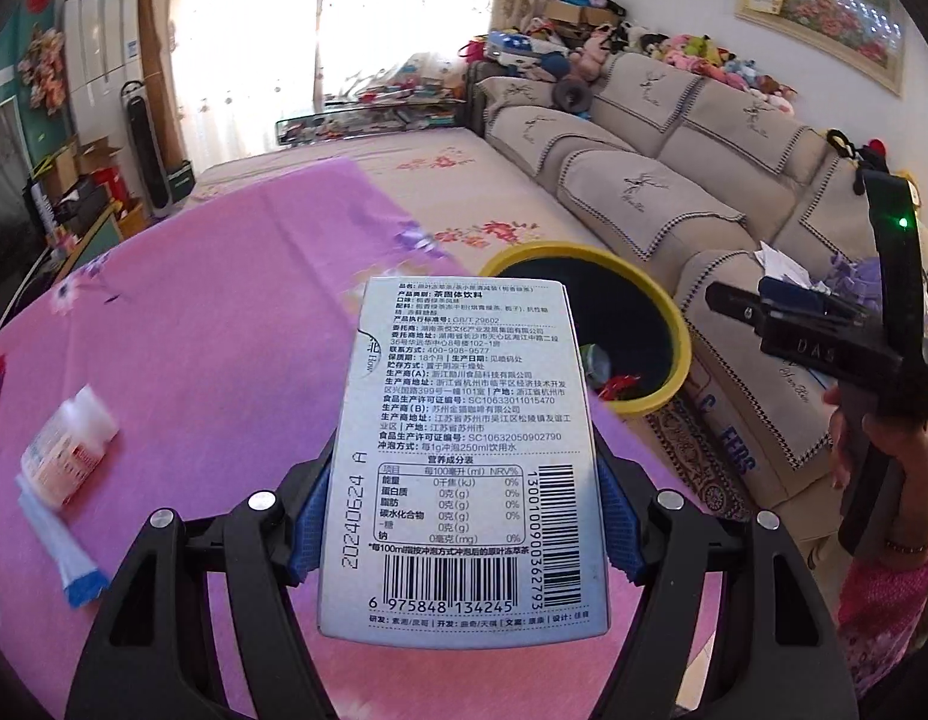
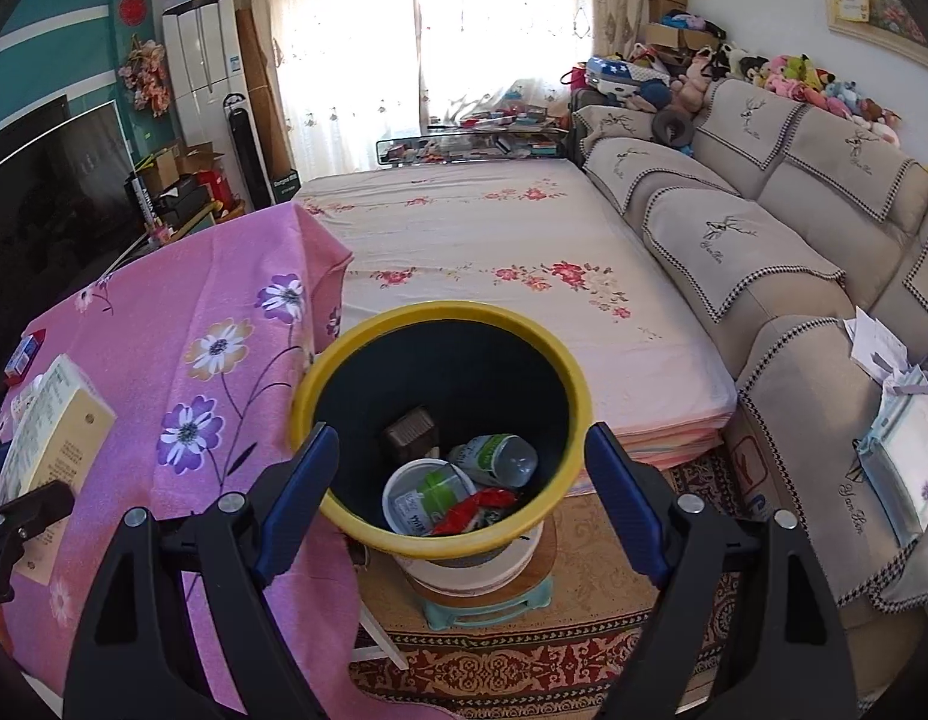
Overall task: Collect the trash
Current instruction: 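Carry the white carton over the bin and open the left gripper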
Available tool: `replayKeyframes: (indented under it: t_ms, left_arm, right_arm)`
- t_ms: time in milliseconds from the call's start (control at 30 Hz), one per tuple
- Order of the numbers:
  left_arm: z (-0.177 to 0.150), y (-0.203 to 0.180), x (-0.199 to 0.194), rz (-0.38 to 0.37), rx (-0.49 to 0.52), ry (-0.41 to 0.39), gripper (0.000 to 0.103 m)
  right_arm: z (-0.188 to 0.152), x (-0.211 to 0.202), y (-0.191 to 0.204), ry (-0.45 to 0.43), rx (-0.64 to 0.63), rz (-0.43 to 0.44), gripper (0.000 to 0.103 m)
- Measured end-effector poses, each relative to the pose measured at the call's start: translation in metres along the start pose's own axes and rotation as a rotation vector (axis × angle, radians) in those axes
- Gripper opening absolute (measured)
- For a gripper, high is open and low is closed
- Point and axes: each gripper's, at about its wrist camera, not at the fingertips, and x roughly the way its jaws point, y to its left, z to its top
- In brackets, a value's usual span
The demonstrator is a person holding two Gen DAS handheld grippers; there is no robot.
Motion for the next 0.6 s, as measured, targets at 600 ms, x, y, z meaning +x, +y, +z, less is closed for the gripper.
replayKeyframes:
  t_ms: [600]
  left_arm:
    - [0.115, -0.121, 0.154, -0.034, 0.126, 0.026, 0.088]
  right_arm:
    - [-0.031, 0.0, -0.105, 0.016, 0.171, -0.132, 0.08]
